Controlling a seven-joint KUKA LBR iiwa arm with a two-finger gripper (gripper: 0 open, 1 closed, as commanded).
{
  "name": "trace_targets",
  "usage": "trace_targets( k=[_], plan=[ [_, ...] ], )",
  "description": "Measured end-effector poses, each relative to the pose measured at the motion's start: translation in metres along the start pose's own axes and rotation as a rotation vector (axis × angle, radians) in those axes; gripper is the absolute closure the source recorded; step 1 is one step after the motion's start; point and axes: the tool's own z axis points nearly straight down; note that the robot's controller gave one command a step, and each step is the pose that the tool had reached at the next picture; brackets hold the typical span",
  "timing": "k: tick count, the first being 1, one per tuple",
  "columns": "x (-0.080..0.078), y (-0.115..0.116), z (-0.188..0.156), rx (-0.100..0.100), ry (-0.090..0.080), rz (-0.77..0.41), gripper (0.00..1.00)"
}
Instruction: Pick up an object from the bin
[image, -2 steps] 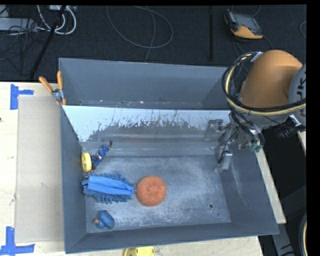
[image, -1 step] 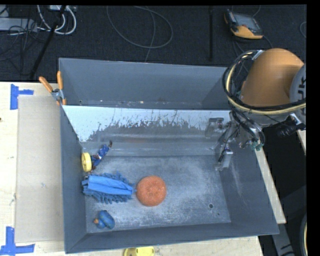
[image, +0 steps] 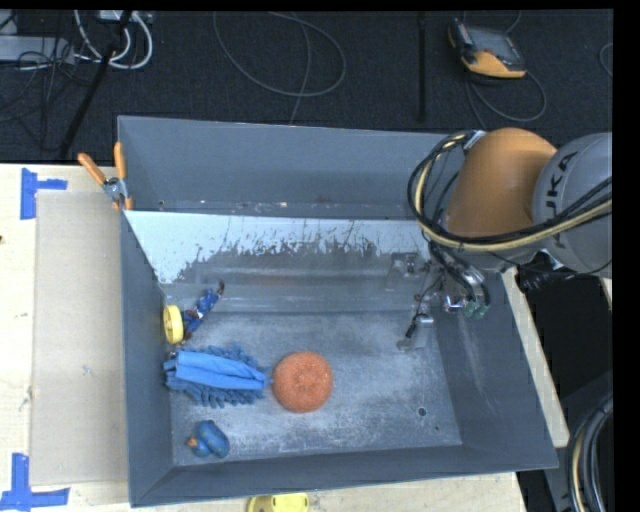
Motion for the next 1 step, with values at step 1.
trace_targets(
  k=[1],
  plan=[
    [-0.0031,0.0334,0.0111,-0.001,0.013,0.083,0.0]
  ],
)
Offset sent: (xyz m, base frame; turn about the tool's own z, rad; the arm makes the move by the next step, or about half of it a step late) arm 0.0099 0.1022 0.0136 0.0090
